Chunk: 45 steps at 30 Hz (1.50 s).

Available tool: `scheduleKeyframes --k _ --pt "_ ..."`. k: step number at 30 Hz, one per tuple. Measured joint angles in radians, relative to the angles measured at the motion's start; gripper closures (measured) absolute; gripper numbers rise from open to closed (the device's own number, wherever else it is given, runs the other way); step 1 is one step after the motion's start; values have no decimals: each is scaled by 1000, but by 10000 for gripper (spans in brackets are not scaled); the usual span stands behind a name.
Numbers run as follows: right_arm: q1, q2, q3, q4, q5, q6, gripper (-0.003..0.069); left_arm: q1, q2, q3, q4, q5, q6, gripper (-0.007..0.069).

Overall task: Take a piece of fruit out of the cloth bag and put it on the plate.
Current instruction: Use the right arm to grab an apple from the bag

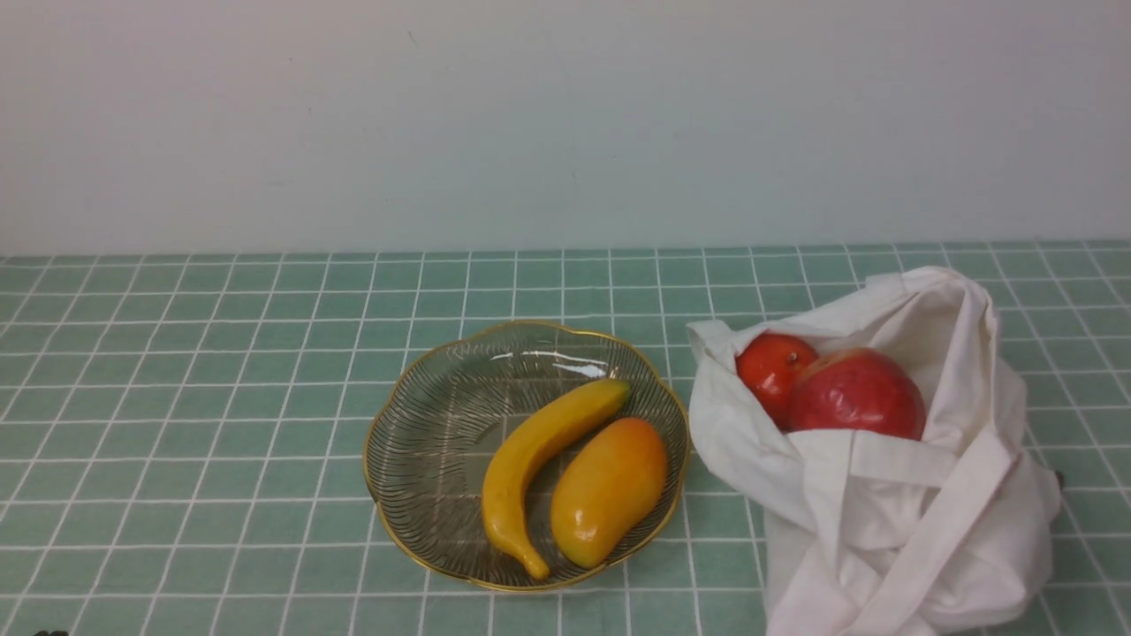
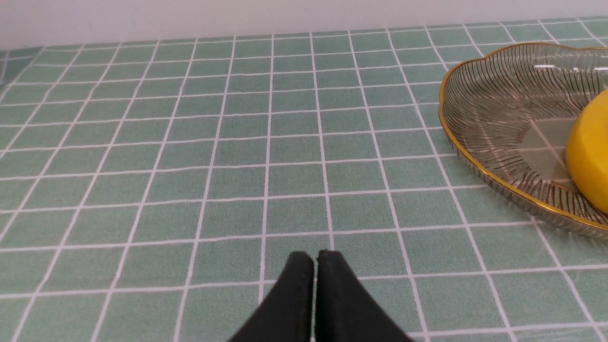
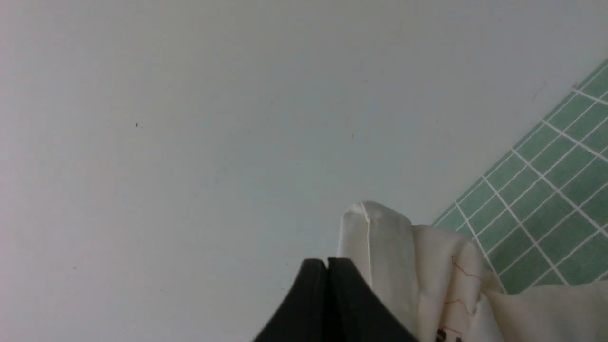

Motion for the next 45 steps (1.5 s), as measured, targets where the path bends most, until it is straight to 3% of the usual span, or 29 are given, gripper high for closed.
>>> scheduleKeyframes --k 4,8,10,14,17,24,30,32,38,45 --pt "0 16 -160 -43 50 -66 671 0 0 0 0 0 0 632" --pt "0 192 -421 -118 277 -223 671 0 0 0 0 0 0 632" --pt "0 352 -576 -133 469 -317 671 0 0 0 0 0 0 632" --pt "0 600 -781 -123 742 -493 671 0 0 0 0 0 0 632" --pt "0 788 -903 -95 857 -627 671 0 0 0 0 0 0 632" --pt "18 1102 -1047 -29 919 -767 671 0 0 0 0 0 0 632" --pt "141 1254 -1156 -82 925 -771 670 0 0 0 0 0 0 632" --pt "217 1326 -1219 -166 931 -747 657 0 0 0 0 0 0 632" --pt "296 1438 -1309 -365 959 -625 526 0 0 0 0 0 0 632" --pt "304 1555 -1317 -508 977 -437 157 0 0 0 0 0 0 632"
